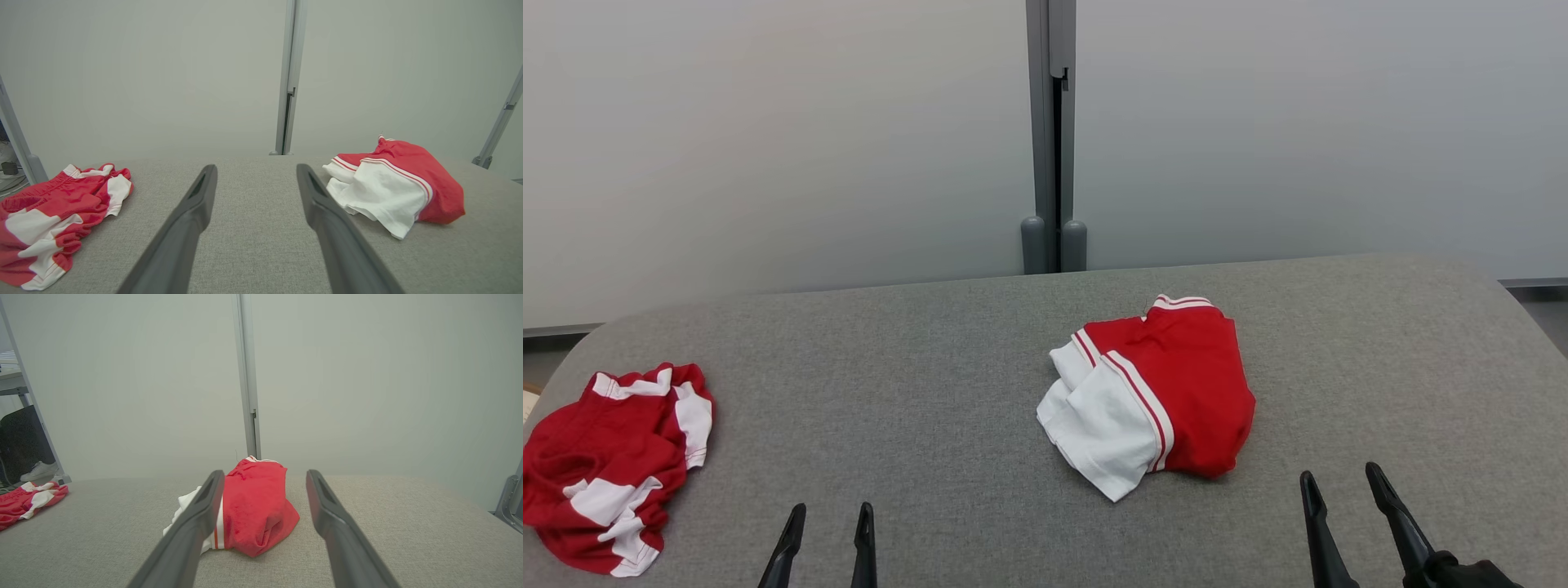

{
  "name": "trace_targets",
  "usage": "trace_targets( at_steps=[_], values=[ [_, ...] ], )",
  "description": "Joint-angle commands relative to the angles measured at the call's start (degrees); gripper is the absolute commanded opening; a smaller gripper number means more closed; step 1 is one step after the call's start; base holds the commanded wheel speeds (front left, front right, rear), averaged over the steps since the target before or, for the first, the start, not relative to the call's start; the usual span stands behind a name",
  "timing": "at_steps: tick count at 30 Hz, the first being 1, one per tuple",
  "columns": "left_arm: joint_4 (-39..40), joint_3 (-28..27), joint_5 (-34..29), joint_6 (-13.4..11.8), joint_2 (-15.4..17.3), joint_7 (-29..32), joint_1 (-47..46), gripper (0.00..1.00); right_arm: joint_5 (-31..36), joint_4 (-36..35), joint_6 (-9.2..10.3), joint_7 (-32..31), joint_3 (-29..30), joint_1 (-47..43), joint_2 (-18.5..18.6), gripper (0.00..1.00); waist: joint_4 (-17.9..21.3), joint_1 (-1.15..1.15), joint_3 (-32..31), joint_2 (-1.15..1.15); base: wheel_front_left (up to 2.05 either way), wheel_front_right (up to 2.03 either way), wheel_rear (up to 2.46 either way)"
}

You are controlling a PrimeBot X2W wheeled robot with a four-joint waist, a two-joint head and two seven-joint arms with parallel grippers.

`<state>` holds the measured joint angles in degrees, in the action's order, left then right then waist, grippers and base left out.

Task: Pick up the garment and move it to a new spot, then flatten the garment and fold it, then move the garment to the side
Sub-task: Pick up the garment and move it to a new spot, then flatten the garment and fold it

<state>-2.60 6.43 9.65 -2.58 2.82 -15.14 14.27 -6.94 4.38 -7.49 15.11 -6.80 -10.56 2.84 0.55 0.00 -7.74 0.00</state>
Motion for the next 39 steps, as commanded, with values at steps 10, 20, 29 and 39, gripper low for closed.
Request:
trace_targets(
  at_steps=[10, 20, 29, 39],
  values=[
    [-0.35, 0.40, -0.41, 0.20, 0.16, 0.01, -0.48, 1.00, 0.21, -0.27, -0.01, 0.07, -0.10, 0.55, 0.12, 1.00, -0.01, 0.00, 0.24, 0.00, 0.00, 0.00, 0.00],
    [-1.23, -0.04, -0.79, 0.44, 0.16, 0.01, -1.57, 1.00, -0.23, -0.44, -0.01, 0.07, -0.23, 1.05, 0.12, 1.00, 0.20, 0.00, 0.96, 0.00, 0.00, 0.00, 0.00],
    [-9.21, 4.08, 5.96, 8.34, 0.14, 0.01, -11.23, 1.00, -0.31, -0.30, -0.01, 0.08, -0.60, 2.42, 0.12, 1.00, 0.66, 0.00, 3.64, 0.00, 0.00, 0.00, 0.00],
    [-25.03, 22.04, 14.10, 10.04, 0.32, 1.38, -34.47, 1.00, 0.17, -1.08, -0.01, 0.08, -2.37, 6.02, 0.12, 1.00, 5.37, 0.00, 9.42, 0.00, 0.00, 0.00, 0.00]
  ],
)
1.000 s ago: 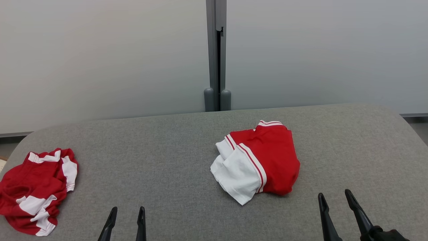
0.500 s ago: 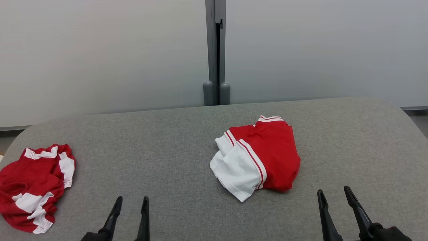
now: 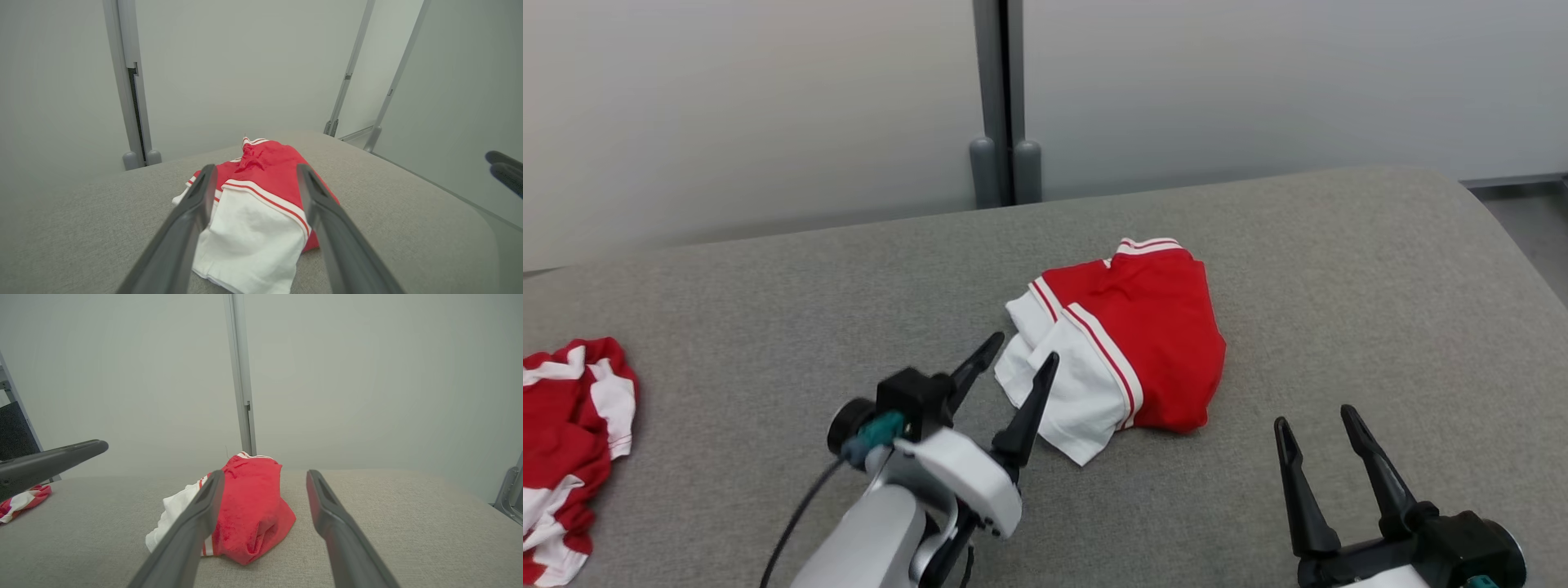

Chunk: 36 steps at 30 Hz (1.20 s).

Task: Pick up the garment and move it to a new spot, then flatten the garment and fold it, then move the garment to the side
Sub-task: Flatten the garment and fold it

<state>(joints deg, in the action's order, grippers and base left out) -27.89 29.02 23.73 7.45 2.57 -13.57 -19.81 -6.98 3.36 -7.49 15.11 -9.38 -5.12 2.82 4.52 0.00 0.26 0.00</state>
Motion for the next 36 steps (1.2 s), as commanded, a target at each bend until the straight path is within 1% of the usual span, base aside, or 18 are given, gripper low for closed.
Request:
trace_targets(
  at_steps=[1, 4, 6, 8, 13, 20, 30, 36],
  values=[
    [-1.43, 0.72, 1.41, 0.00, 0.58, 0.65, -2.72, 1.00, 0.28, -0.22, -0.01, 0.07, 0.08, 0.85, 0.16, 1.00, 2.08, 0.00, 2.32, 0.00, 0.00, 0.00, 0.00],
    [-6.88, 3.23, 3.68, 0.02, 0.50, 2.19, -9.79, 1.00, 0.40, -0.78, -0.01, 0.07, -0.16, 2.50, 0.12, 1.00, 3.93, 0.00, 5.40, 0.00, 0.00, 0.00, 0.00],
    [-11.01, 4.89, 4.07, 0.02, 0.50, 3.94, -13.85, 1.00, 0.16, -1.08, -0.01, 0.07, -0.35, 3.35, 0.16, 1.00, 5.11, 0.00, 7.33, 0.00, 0.00, 0.00, 0.00],
    [-14.69, 5.75, 5.25, 0.02, 0.45, 5.40, -17.66, 1.00, -0.01, -1.28, -0.01, 0.07, -0.55, 4.32, 0.14, 1.00, 6.24, 0.00, 8.92, 0.00, 0.00, 0.00, 0.00],
    [-22.19, 6.71, 9.36, 0.02, 0.44, 8.46, -23.35, 1.00, -0.42, -0.59, -0.01, 0.07, -0.26, 6.02, 0.12, 1.00, 8.44, 0.00, 11.21, 0.00, 0.00, 0.00, 0.00],
    [-25.71, 11.41, 16.70, 0.03, 0.49, 12.77, -27.29, 1.00, -0.88, -0.07, -0.01, 0.07, -1.54, 7.54, 0.13, 1.00, 9.76, 0.00, 12.76, 0.00, 0.00, 0.00, 0.00],
    [-32.40, 15.98, 19.20, 0.03, 0.43, 13.58, -30.21, 1.00, -1.03, 0.52, -0.01, 0.07, -2.53, 8.70, 0.12, 1.00, 10.14, 0.00, 13.20, 0.00, 0.00, 0.00, 0.00],
    [-31.54, 19.02, 22.76, 0.03, 0.46, 14.90, -29.24, 1.00, -1.46, 0.95, -0.01, 0.08, -3.74, 8.93, 0.13, 1.00, 10.63, 0.00, 13.26, 0.00, 0.00, 0.00, 0.00]
  ],
)
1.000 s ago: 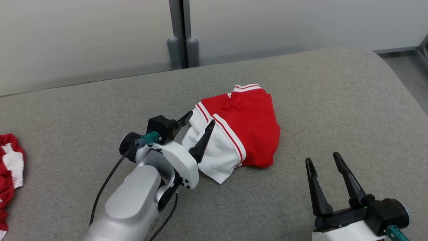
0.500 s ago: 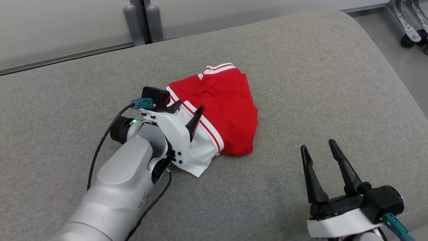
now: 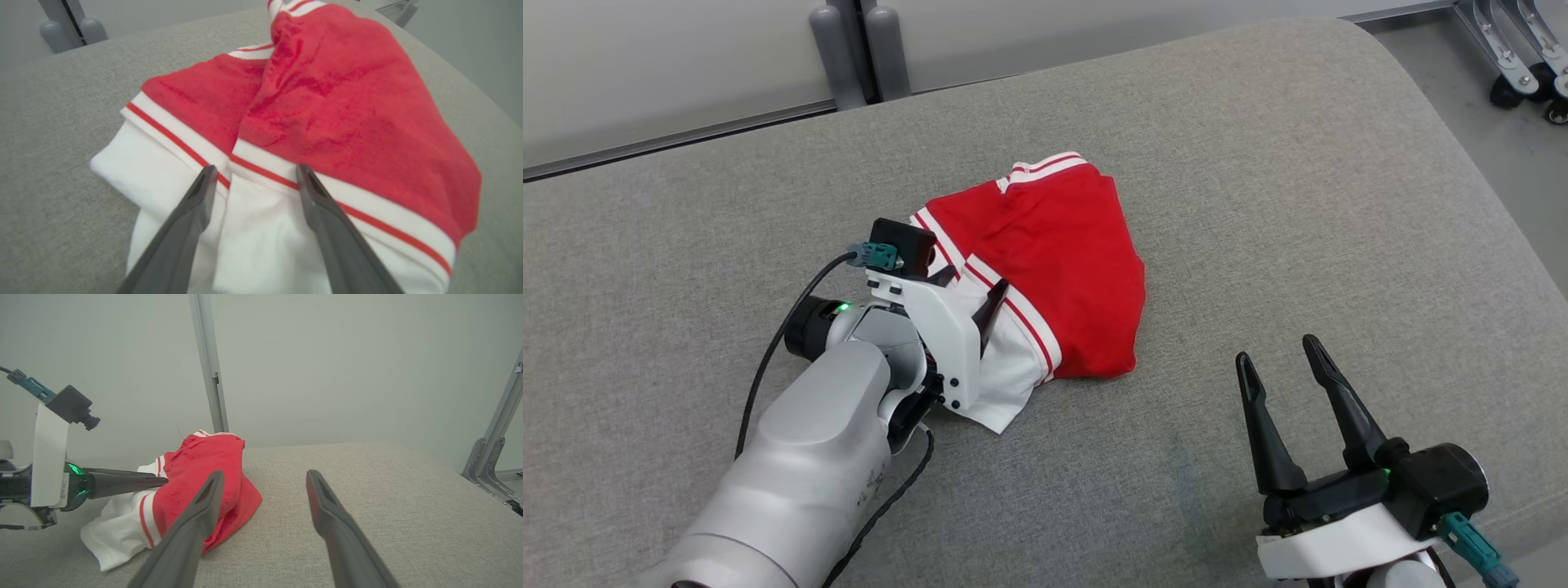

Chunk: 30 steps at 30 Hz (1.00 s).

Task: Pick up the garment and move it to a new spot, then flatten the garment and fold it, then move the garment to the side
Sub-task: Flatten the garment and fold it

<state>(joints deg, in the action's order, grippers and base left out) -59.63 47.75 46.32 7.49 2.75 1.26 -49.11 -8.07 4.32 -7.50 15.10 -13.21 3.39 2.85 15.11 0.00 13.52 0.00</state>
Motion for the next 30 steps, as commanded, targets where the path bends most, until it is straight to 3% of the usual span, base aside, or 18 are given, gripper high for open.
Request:
trace_targets(
  at_steps=[1, 5, 6, 7, 8, 10, 18, 23, 30],
  values=[
    [0.39, 0.90, 0.67, 0.00, 0.26, 0.17, 0.07, 1.00, -0.44, 0.07, 0.01, 0.08, -0.03, 0.39, 0.10, 1.00, 0.11, 0.00, -0.01, 0.00, 0.00, 0.00, 0.00],
    [0.39, 2.21, 2.16, 0.00, 0.25, 0.08, 0.01, 0.97, -0.47, 0.32, 0.01, 0.08, -0.38, 0.42, 0.10, 1.00, 0.38, 0.00, -0.17, 0.00, 0.00, 0.00, 0.00],
    [0.35, 2.74, 2.29, 0.00, 0.23, -0.34, -0.16, 0.79, -0.47, 0.39, 0.01, 0.08, -0.47, 0.40, 0.10, 1.00, 0.48, 0.00, -0.26, 0.00, 0.00, 0.00, 0.00],
    [0.17, 3.12, 2.63, 0.00, 0.23, -0.67, -0.27, 0.47, -0.45, 0.43, 0.01, 0.08, -0.52, 0.40, 0.10, 1.00, 0.58, 0.00, -0.36, 0.00, 0.00, 0.00, 0.00],
    [0.05, 3.56, 2.76, 0.00, 0.26, -1.12, -0.42, 0.39, -0.41, 0.48, 0.01, 0.09, -0.54, 0.35, 0.10, 1.00, 0.68, 0.00, -0.50, 0.00, 0.00, 0.00, 0.00],
    [0.12, 4.37, 3.41, 0.00, 0.24, -1.99, -0.53, 0.00, -0.38, 0.61, 0.01, 0.09, -0.42, 0.16, 0.10, 1.00, 0.83, 0.00, -0.83, 0.00, 0.00, 0.00, 0.00],
    [5.89, 8.87, 6.81, 0.01, 0.18, -4.62, -1.22, 0.00, -0.78, 1.15, 0.01, 0.08, -0.38, -0.80, 0.10, 1.00, 1.20, 0.00, -3.02, 0.00, 0.00, 0.00, 0.00],
    [16.53, 8.21, 16.92, 0.01, 0.24, -4.18, -0.98, 0.00, -1.82, 1.45, 0.01, 0.09, -0.98, -0.77, 0.12, 1.00, 3.31, 0.00, -5.82, 0.00, 0.00, 0.00, 0.00],
    [27.35, 1.89, 29.24, 0.01, 1.31, -2.88, -7.16, 0.00, -3.21, 1.40, 0.01, 0.08, -1.01, -2.49, 0.11, 1.00, 6.56, 0.00, -10.16, 0.00, 0.00, 0.00, 0.00]
  ],
)
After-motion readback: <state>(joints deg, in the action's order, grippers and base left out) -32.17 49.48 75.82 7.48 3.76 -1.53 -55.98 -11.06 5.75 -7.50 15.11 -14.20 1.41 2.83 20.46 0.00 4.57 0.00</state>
